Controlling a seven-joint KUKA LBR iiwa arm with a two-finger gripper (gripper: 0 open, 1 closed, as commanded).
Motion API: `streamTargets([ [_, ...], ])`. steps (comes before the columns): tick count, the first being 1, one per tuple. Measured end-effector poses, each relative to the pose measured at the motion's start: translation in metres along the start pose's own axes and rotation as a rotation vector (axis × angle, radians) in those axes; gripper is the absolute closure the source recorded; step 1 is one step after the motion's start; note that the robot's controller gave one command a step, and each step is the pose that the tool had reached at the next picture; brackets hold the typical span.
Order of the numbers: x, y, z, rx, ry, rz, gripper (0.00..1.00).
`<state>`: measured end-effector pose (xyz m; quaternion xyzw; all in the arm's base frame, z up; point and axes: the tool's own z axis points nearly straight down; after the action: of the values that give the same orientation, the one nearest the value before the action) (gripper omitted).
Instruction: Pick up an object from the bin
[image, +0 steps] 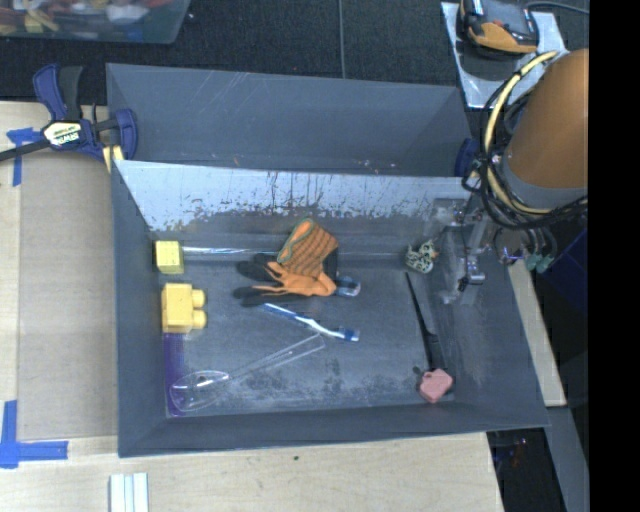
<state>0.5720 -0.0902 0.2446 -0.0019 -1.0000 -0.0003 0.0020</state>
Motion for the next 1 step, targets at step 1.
streamTargets([
  [1, -0.0015, 0.0005, -0.0046, 0.001, -0.008, -0.003, 0.0],
])
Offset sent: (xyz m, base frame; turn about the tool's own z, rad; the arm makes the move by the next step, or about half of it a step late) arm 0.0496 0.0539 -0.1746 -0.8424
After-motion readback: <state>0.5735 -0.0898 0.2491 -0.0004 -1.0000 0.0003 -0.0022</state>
